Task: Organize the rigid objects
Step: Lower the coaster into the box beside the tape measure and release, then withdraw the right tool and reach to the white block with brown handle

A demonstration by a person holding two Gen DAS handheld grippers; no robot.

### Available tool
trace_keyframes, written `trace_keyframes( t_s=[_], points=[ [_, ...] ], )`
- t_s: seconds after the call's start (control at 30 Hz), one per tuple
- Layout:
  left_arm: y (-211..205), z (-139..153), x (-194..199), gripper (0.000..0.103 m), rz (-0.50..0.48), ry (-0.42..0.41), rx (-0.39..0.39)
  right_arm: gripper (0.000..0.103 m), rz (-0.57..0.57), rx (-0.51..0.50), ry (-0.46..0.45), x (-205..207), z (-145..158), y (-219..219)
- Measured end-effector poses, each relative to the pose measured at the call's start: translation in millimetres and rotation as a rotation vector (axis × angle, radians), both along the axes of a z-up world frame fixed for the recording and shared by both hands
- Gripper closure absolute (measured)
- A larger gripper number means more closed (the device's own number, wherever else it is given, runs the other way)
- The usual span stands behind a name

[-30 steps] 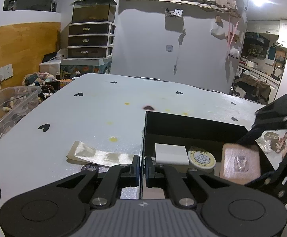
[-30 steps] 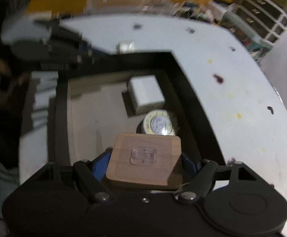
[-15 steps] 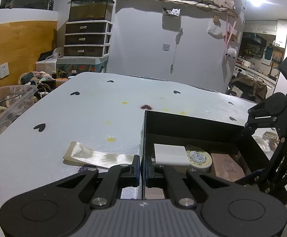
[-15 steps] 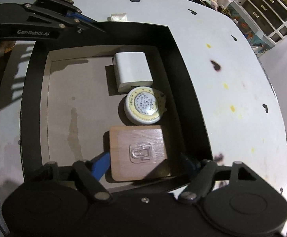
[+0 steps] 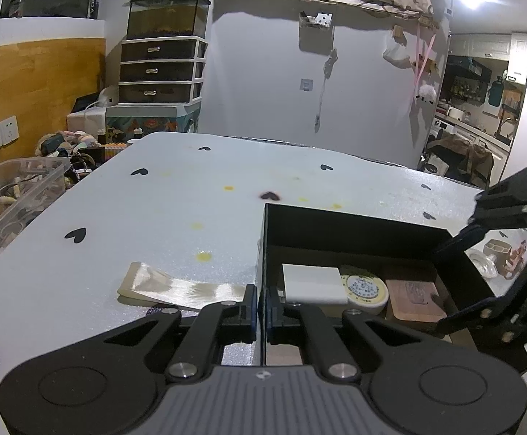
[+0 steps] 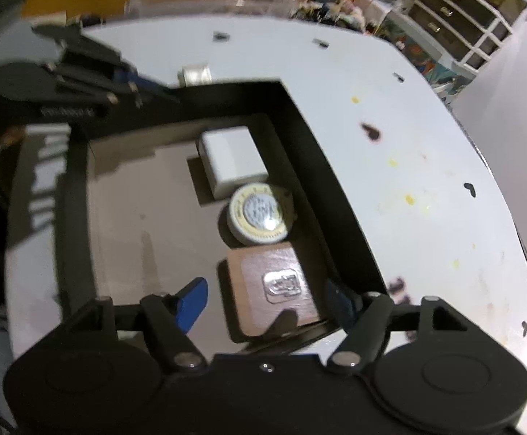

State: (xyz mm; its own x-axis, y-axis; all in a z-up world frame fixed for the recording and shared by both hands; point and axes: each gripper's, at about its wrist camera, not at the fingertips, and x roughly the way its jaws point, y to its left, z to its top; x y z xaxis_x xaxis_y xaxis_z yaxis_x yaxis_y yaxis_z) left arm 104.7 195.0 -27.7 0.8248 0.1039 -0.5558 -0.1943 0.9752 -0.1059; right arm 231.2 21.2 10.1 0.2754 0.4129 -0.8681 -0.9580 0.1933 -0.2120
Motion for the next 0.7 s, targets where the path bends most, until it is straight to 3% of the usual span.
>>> trace_keyframes(
  t_s=[0.27,0.5,0.7],
  points=[
    [-4,3,-2,0.100,0.014,0.006,0.012,0.022,-0.075,0.158,0.030,-16,19,-29],
    [-8,6,-5,0.100,0.031,0.010,0.019,0.008,-0.163,0.305,0.061,-27,25,-54],
    [-10,8,-8,0.100,0.044,0.012,0.027,0.006,-0.292,0.442,0.078,-34,24,-74]
  ],
)
